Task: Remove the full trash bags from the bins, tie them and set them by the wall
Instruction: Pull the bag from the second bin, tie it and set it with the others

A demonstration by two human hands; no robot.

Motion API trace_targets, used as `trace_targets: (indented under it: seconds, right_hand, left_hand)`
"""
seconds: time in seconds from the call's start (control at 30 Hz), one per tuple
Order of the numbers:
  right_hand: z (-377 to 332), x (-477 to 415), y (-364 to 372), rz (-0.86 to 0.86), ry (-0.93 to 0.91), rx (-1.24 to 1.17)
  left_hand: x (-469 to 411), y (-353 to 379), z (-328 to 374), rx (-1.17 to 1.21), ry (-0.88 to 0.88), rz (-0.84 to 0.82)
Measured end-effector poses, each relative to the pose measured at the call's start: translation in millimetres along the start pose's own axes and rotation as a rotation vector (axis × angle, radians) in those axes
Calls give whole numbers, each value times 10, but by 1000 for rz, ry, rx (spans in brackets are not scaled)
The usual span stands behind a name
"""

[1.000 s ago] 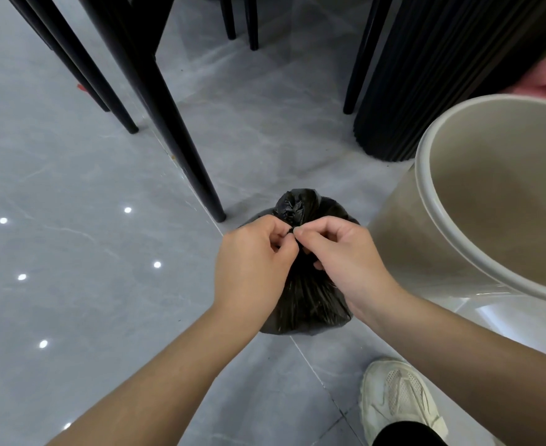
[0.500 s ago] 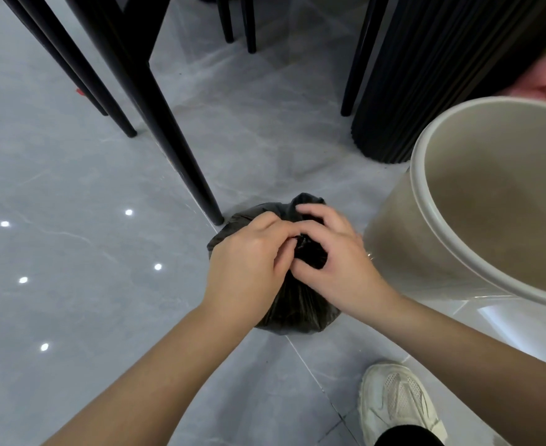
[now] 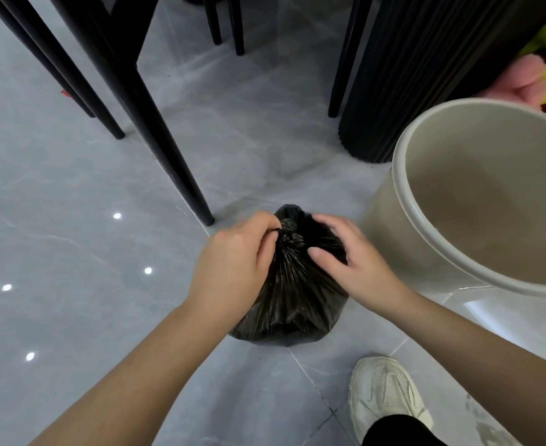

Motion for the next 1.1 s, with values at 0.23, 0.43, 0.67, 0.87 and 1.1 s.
trace_targets:
  seconds: [0.23, 0.43, 0.67, 0.87, 1.1]
  right_hand:
    - [409, 25, -290, 99, 190, 50]
    - [-642, 23, -145, -133, -75, -89]
    - [-1862, -93, -296, -206, -235, 187]
    - [-3069, -31, -499, -227, -247, 102]
    - [-4518, -45, -715, -220, -195, -55]
  left_hand:
    - [20, -24, 45, -48, -34, 17]
    - [-15, -445, 218, 3, -88, 40]
    - [-106, -1413, 622, 100, -173, 45]
    - [-95, -2558, 864, 144, -343, 75]
    - [-164, -4012, 1125, 168, -521, 90]
Point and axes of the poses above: each hand's wrist, its own x-axis away from the middle knuckle, its own y-axis out of the palm, z = x × y, the point moved 8 cm from there along -x, towards the middle knuckle, and after that the axes turned 6 degrees about z, right-handed, at the moved point
